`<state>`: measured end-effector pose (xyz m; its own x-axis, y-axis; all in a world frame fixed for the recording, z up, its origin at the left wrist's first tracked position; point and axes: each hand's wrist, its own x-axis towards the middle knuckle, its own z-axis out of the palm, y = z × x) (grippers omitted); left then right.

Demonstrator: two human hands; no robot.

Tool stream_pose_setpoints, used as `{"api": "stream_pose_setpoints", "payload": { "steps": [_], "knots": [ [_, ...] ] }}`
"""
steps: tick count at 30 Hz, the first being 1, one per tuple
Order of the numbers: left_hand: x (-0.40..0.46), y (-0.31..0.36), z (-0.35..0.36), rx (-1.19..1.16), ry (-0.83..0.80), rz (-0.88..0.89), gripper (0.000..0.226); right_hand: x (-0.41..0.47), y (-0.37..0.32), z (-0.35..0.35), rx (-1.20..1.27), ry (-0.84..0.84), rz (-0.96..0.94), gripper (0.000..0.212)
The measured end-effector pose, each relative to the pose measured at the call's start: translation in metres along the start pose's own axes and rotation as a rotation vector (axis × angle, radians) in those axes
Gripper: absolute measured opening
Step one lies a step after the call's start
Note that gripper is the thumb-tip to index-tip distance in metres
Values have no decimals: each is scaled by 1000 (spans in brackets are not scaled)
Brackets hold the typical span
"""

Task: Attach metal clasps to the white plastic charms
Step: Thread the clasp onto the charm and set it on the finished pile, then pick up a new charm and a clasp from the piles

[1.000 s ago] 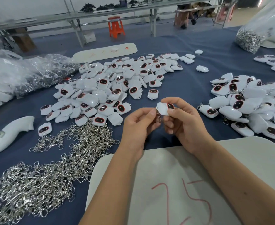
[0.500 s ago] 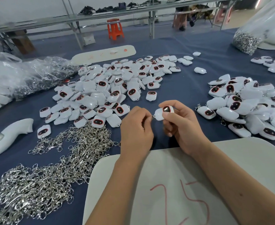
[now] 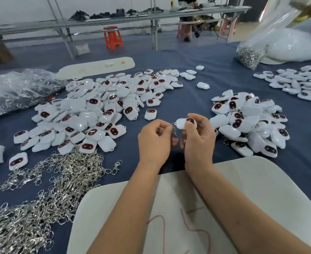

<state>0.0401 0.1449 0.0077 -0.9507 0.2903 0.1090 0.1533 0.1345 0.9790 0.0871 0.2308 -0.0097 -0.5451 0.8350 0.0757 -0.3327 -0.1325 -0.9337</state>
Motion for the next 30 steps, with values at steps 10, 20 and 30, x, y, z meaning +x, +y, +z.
{"api": "stream_pose_setpoints", "payload": {
  "steps": [10, 20, 30],
  "knots": [
    [21, 8, 51, 213, 56, 110, 18, 6, -6, -6, -171, 185, -316, 73],
    [54, -20, 11, 959, 127, 349, 42, 13, -2, 0, -517, -136, -169, 36],
    [55, -23, -30, 557, -192, 246, 53, 13, 5, 3, -1036, -467, -353, 55]
  ]
}}
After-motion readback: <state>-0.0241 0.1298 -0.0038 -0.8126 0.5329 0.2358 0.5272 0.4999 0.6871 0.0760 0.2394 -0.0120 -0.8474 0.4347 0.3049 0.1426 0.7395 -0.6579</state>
